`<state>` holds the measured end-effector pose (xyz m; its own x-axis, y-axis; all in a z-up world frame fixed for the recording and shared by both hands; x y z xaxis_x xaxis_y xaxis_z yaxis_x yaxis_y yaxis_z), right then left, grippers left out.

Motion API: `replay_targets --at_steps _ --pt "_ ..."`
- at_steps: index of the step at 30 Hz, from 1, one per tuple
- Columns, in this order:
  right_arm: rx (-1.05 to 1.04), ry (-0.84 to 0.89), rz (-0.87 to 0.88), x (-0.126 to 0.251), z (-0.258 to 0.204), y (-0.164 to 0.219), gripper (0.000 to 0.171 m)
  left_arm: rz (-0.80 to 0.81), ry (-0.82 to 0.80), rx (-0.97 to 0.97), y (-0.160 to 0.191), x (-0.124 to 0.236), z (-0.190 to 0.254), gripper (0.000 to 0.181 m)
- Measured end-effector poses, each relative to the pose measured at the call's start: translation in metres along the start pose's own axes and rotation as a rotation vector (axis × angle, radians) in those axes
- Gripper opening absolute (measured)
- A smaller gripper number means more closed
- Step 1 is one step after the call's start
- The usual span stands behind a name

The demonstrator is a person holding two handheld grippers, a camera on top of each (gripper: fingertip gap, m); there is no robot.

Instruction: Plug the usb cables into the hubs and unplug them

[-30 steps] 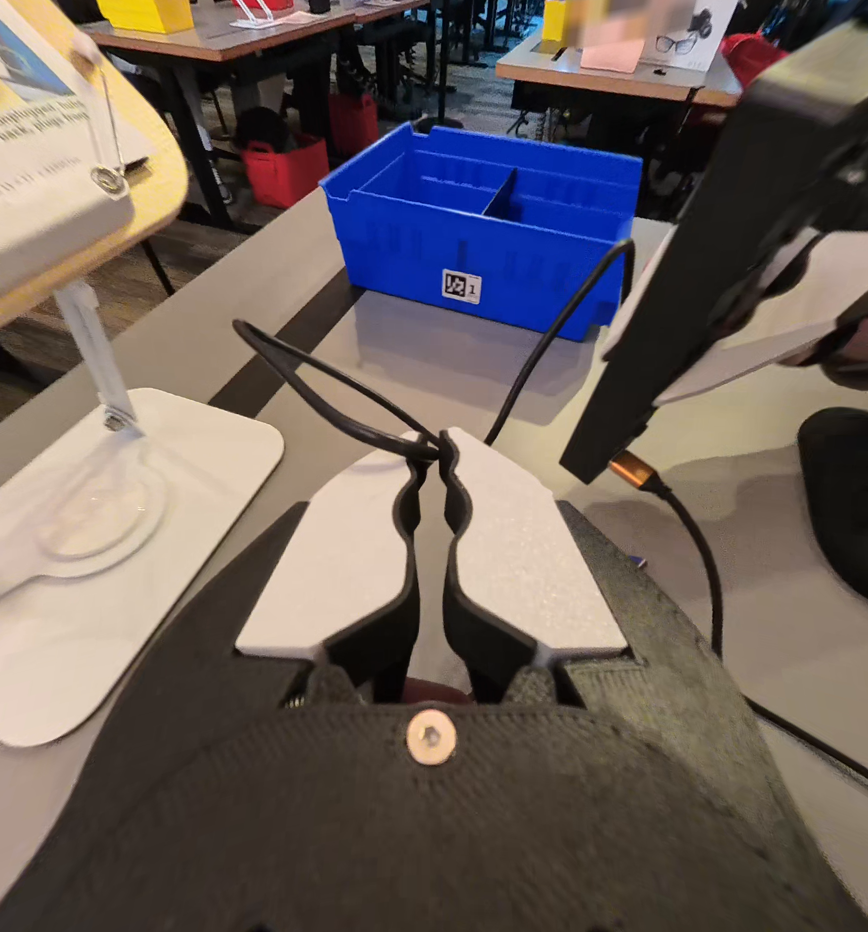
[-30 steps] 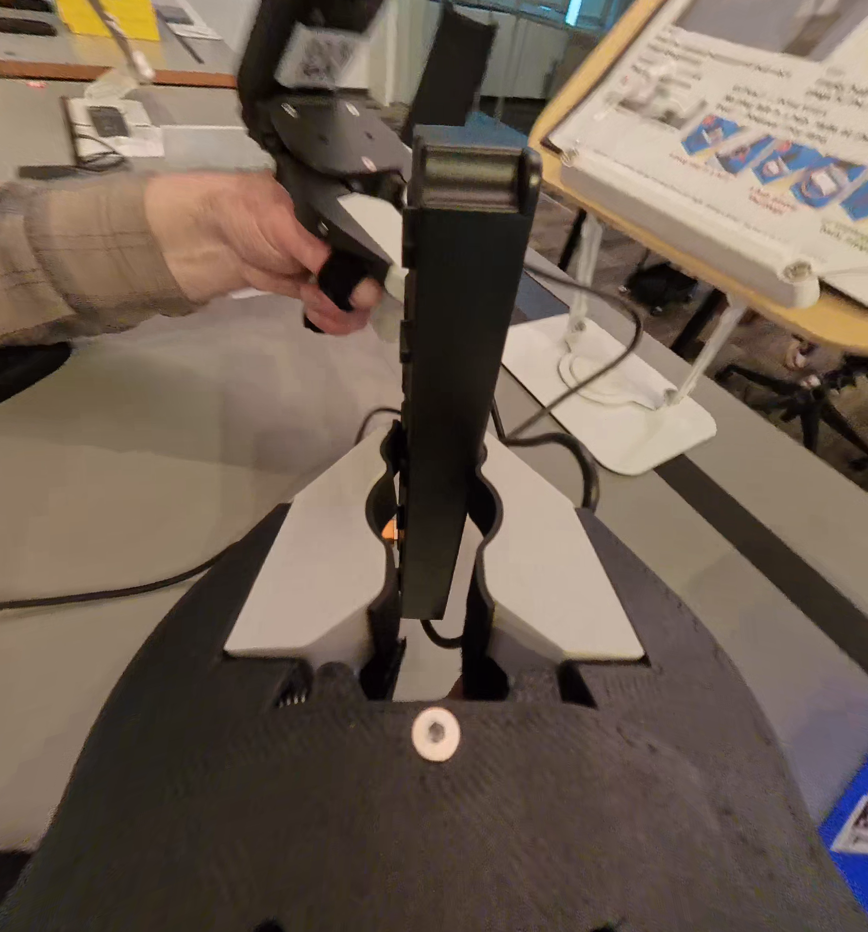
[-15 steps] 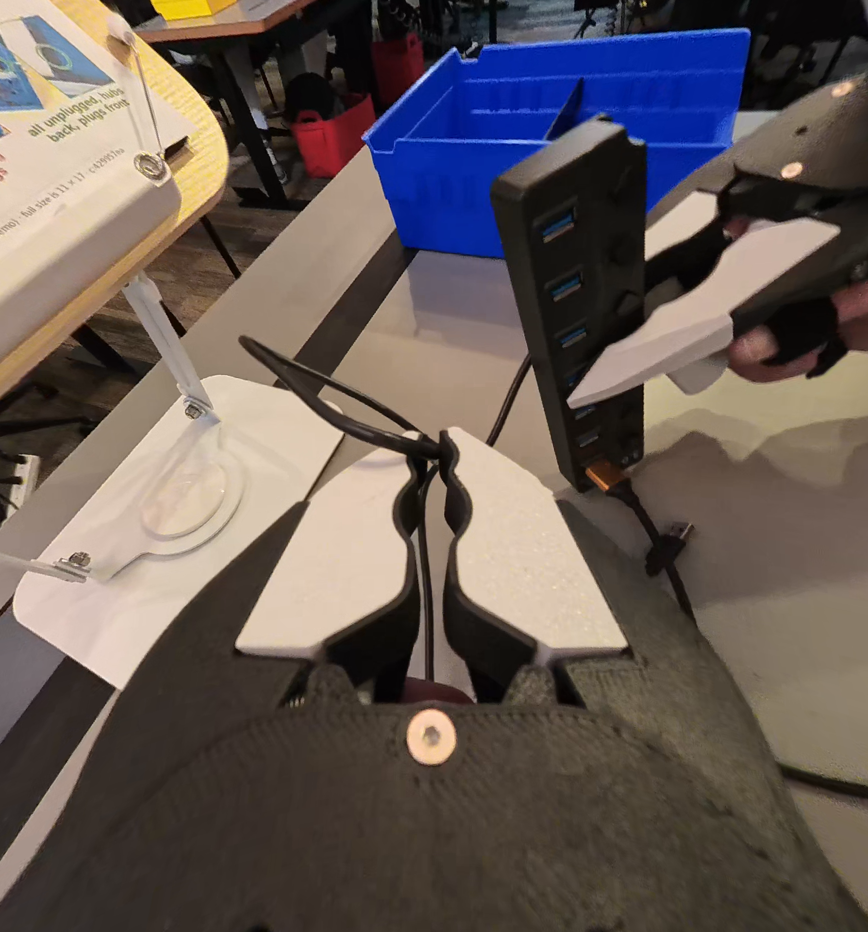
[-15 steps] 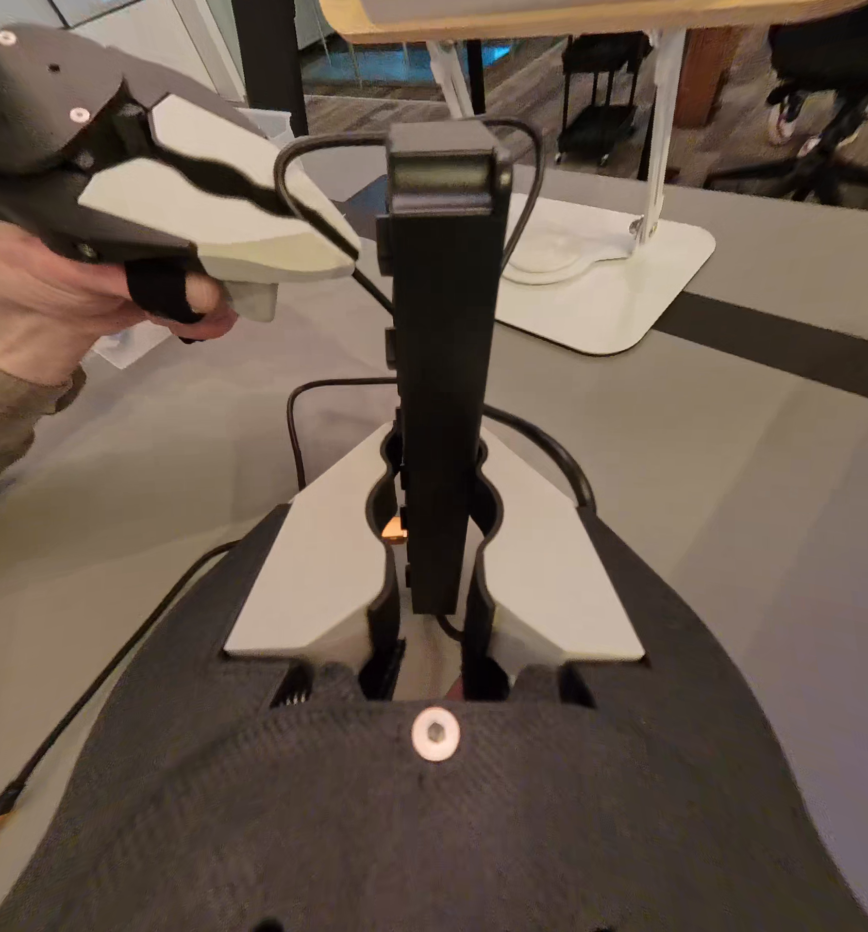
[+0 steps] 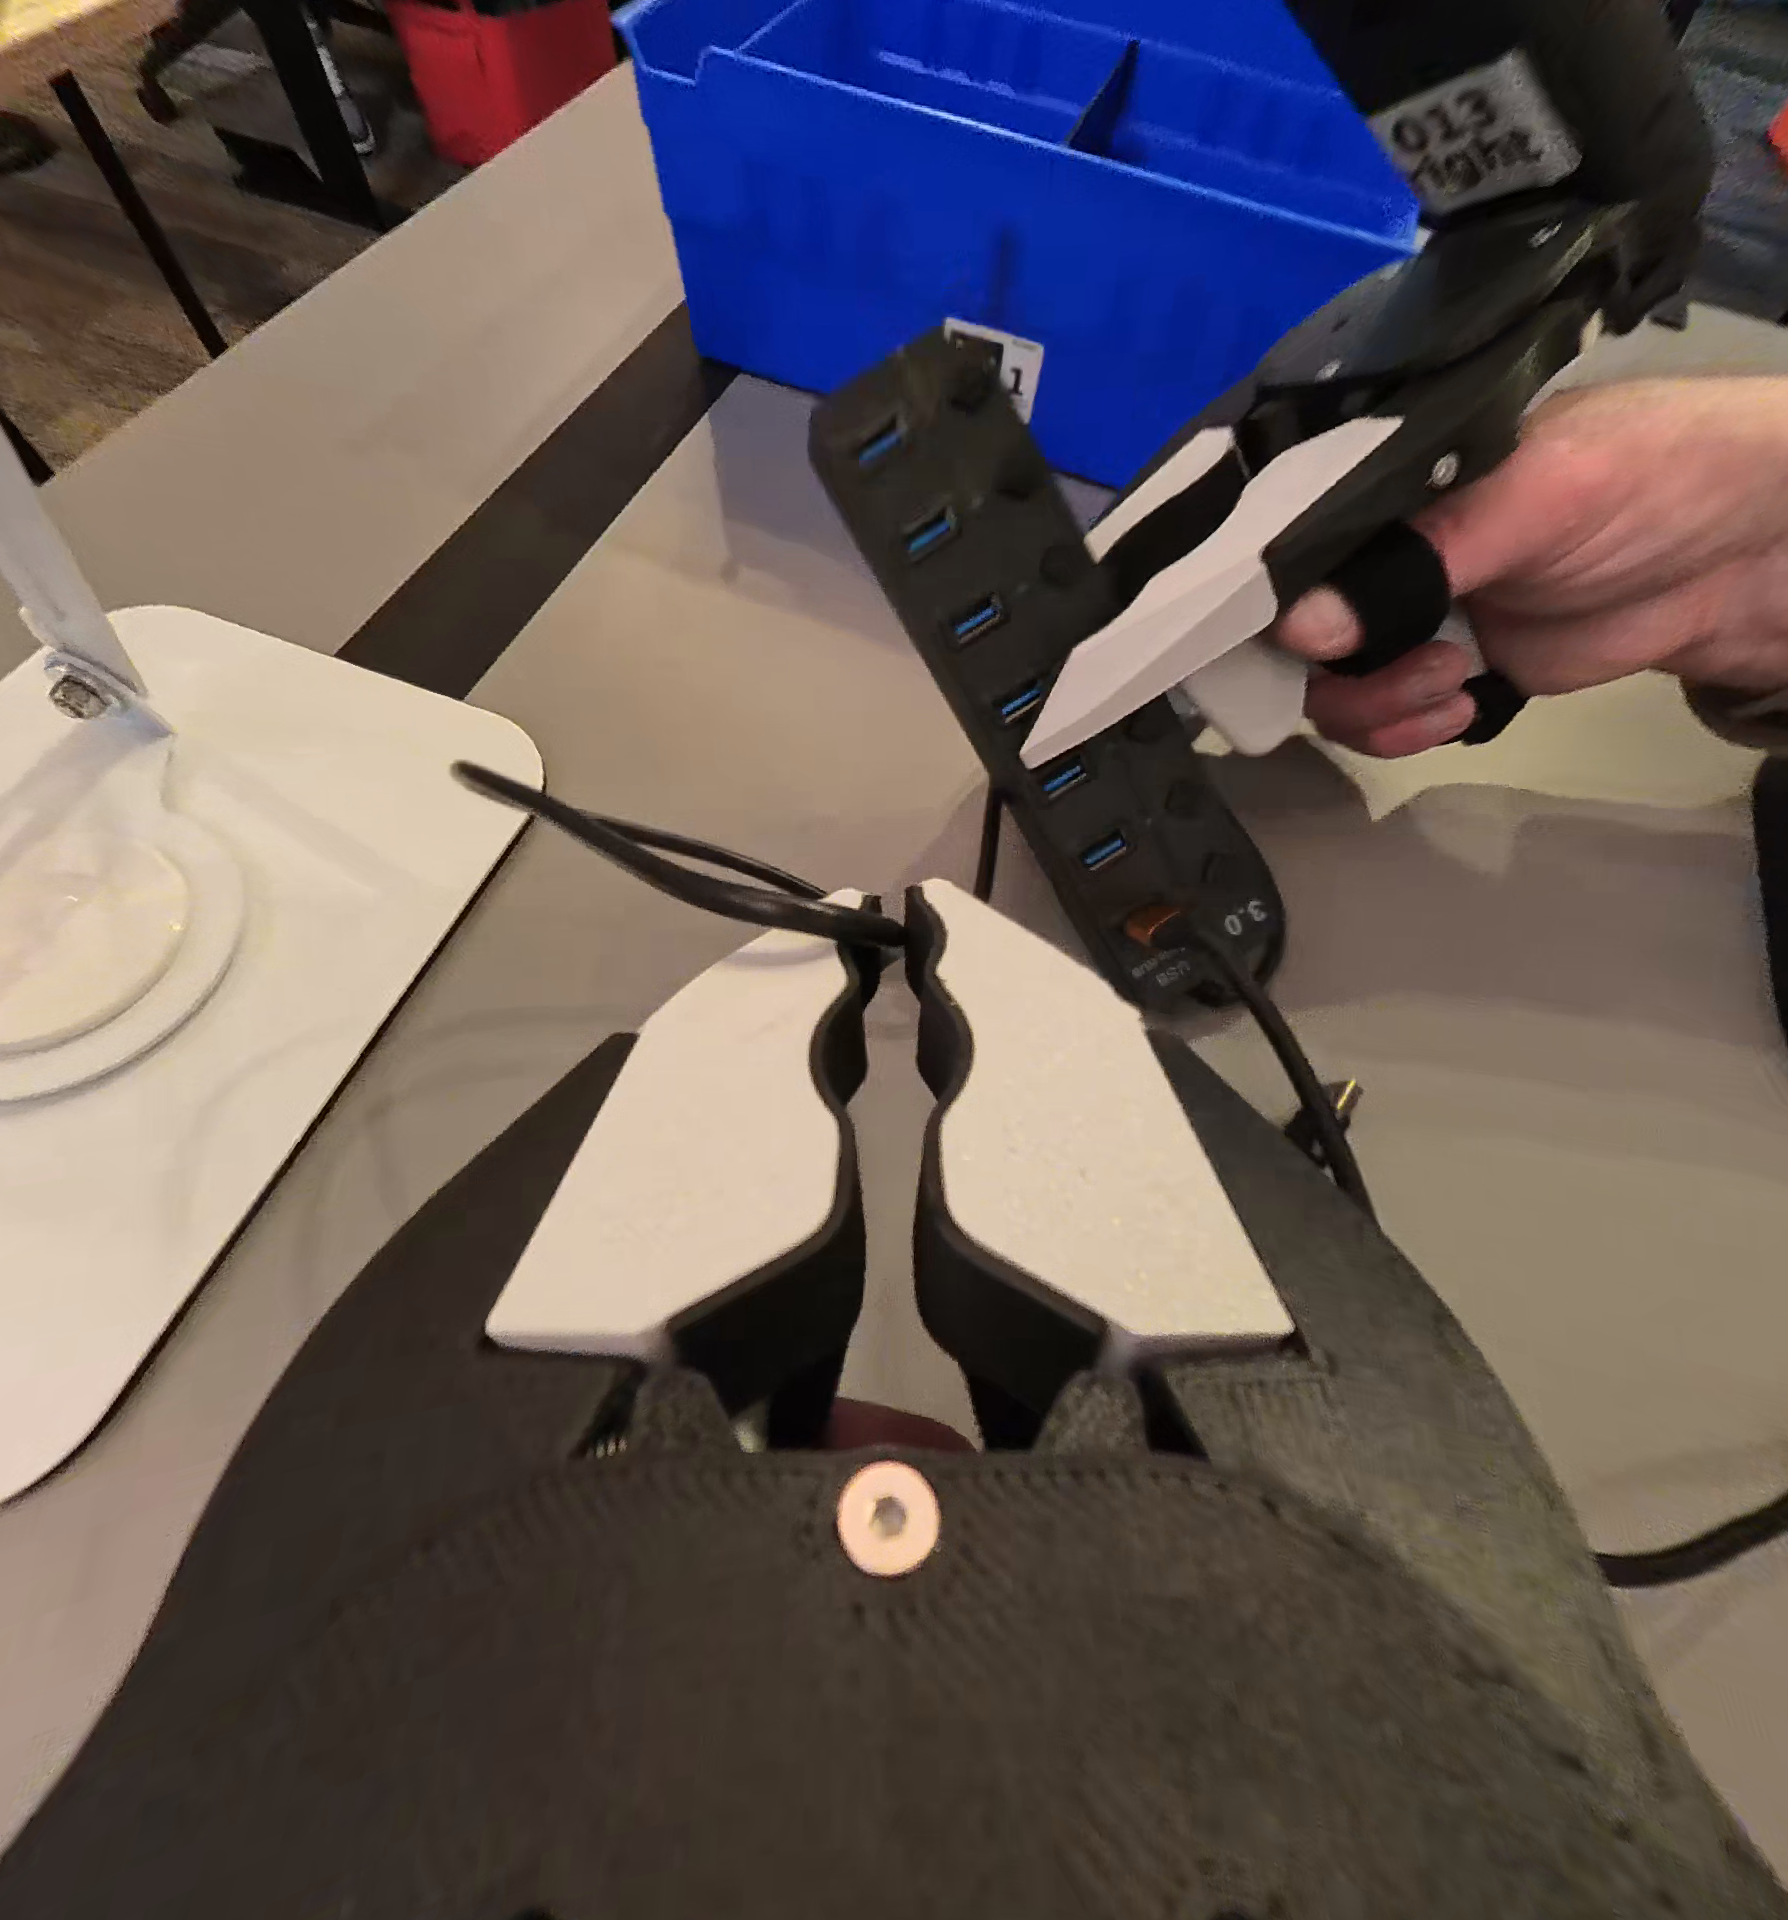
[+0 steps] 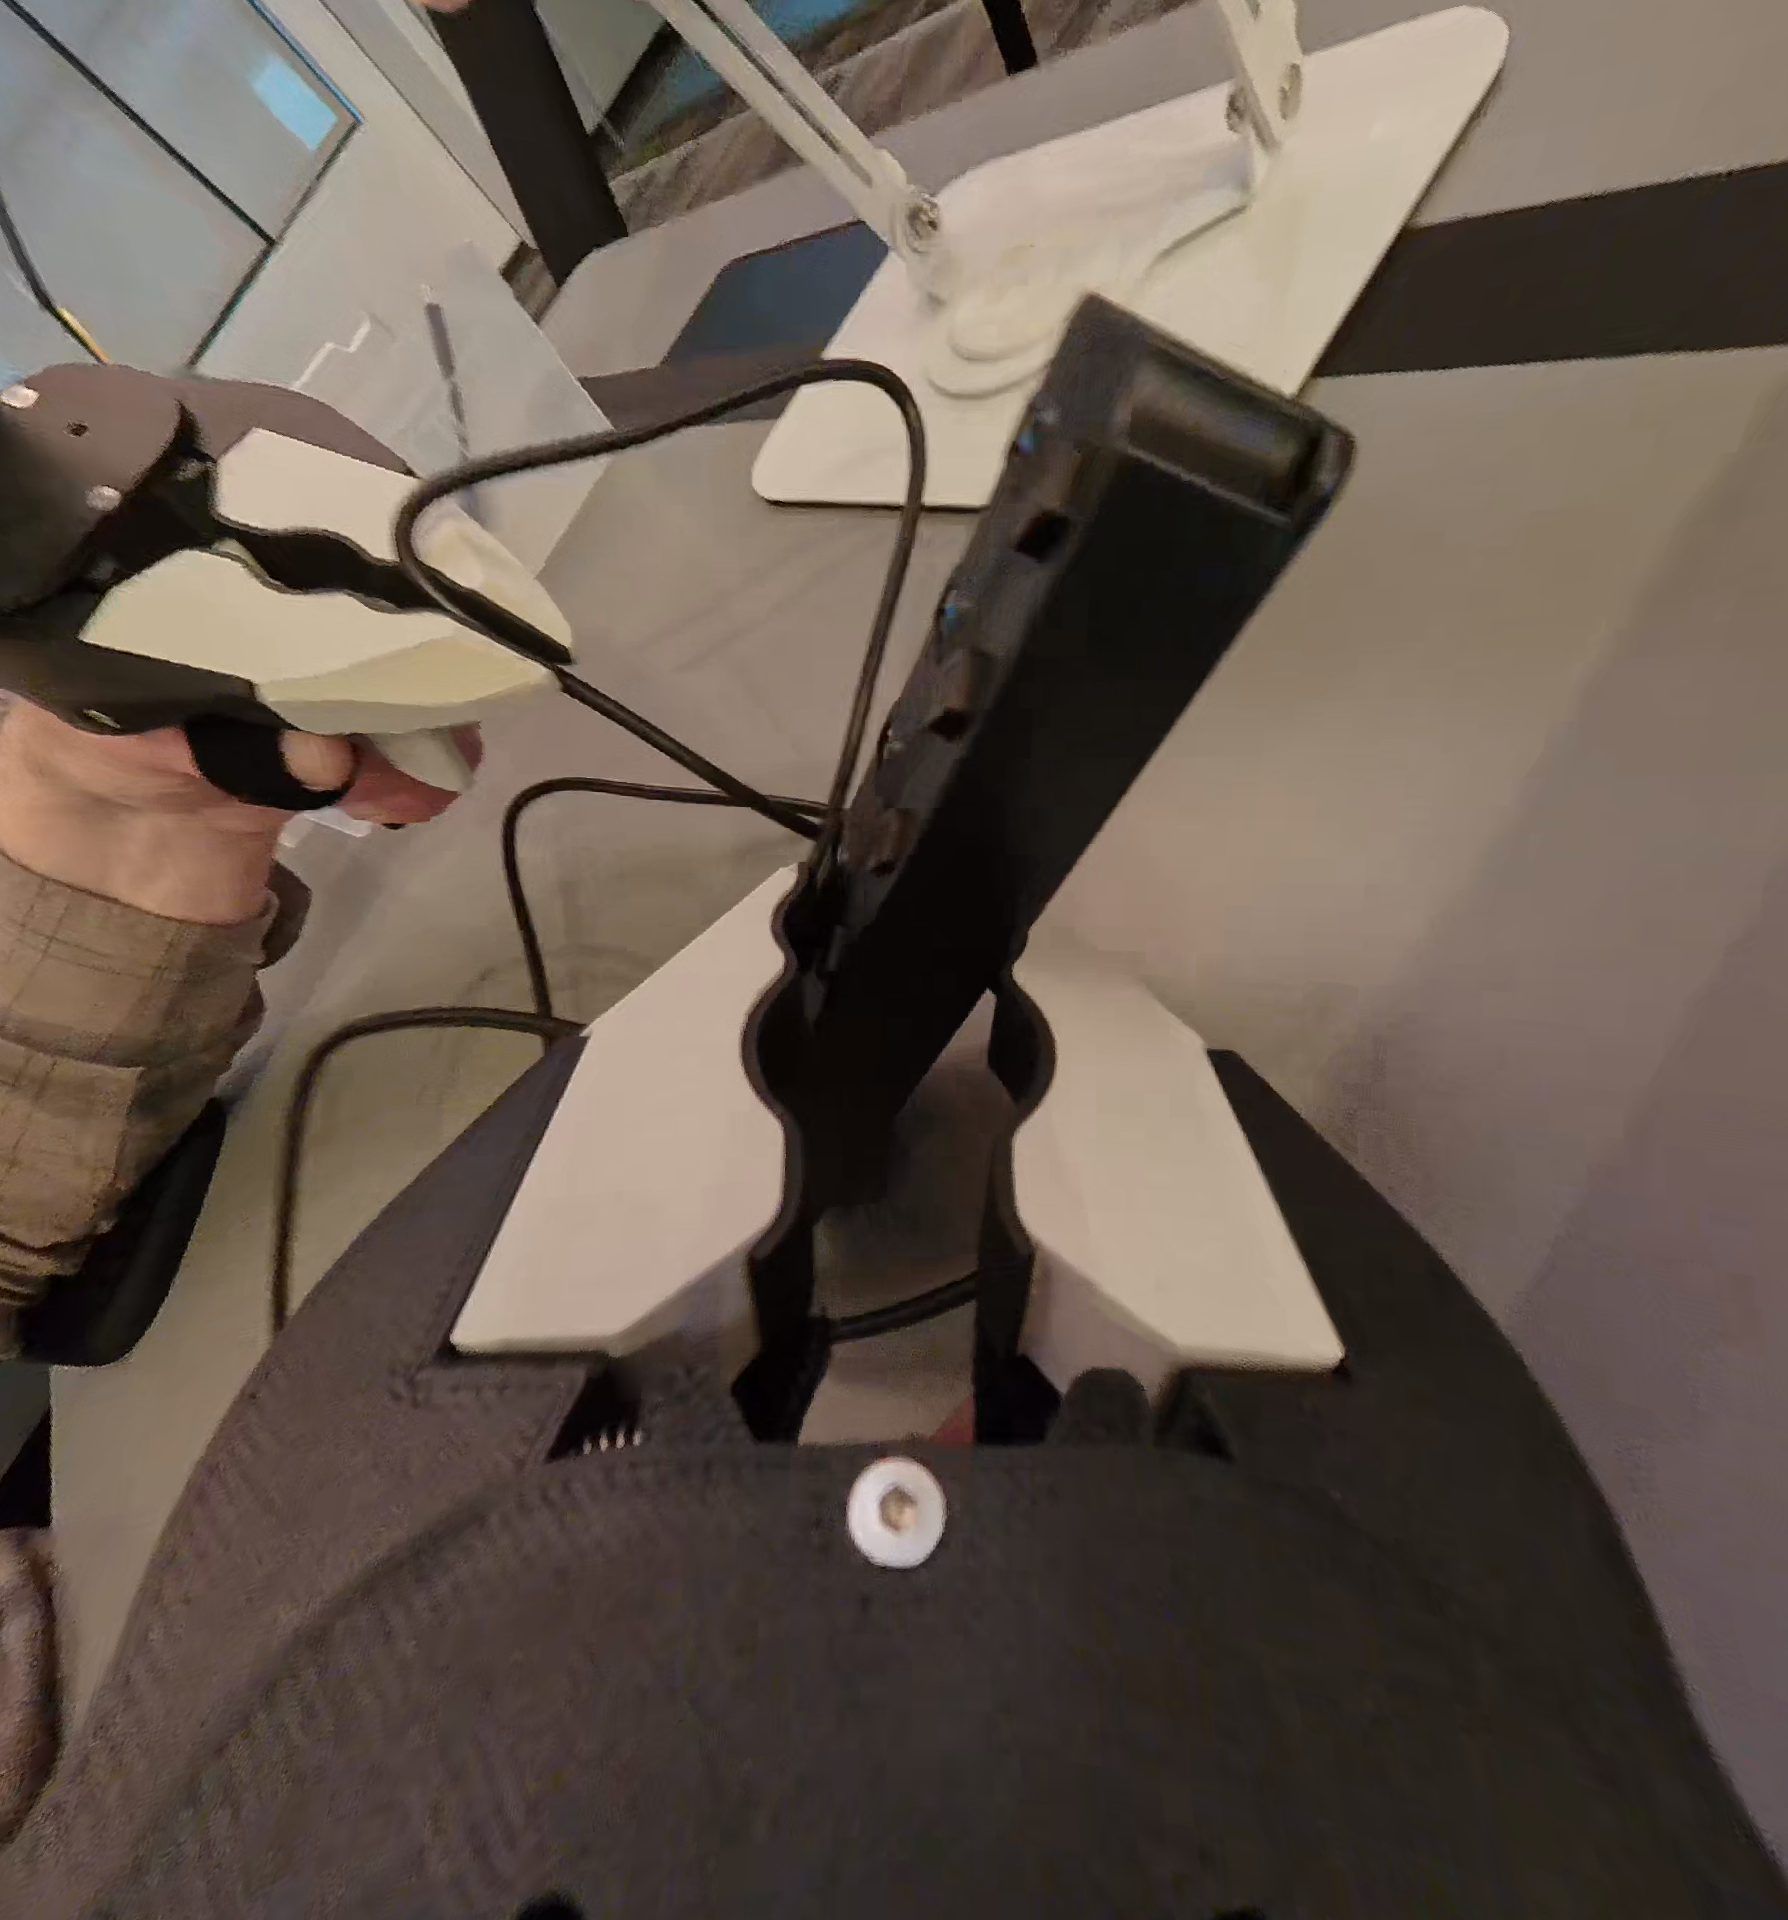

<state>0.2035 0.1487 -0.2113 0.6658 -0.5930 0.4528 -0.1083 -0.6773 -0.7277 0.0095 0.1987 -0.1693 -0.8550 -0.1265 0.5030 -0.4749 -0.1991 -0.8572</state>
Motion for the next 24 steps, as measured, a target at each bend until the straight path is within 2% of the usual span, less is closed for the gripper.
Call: replay_targets --at_steps 9,11,13,17,21,24 --pt "0.144 0.047 -0.044 -0.009 -0.007 0.007 0.036 0.030 0.010 0.056 0.000 -0.003 -0.005 0.005" --pt "0.183 0.065 -0.087 -0.011 -0.011 0.011 0.046 0.037 -0.011 0.040 0.000 -0.002 -0.005 0.004" --pt "0.223 0.060 -0.125 -0.012 -0.020 0.017 0.065 0.033 -0.009 0.023 0.000 0.000 -0.004 0.004" --pt "0.337 0.107 -0.180 -0.006 -0.035 0.024 0.068 0.026 -0.011 0.015 -0.001 0.001 -0.005 0.005" --pt "0.312 0.023 -0.215 0.005 -0.046 0.028 0.070 0.011 -0.017 -0.007 -0.002 0.000 -0.002 0.005" --pt "0.391 0.037 -0.264 0.015 -0.049 0.033 0.076 -0.002 -0.037 -0.046 -0.004 0.000 0.002 0.005"
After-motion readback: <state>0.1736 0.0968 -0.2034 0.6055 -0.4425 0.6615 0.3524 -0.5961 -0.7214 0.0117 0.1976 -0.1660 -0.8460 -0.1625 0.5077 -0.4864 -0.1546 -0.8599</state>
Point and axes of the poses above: each gripper's, where its closed fingertips meet, x back along the fingers, y out of its underside, z = x × y across the jaws, the point moved 8 cm from there along x, back along the fingers, and after that the axes turned 1 degree about x, right-handed, at the moved point
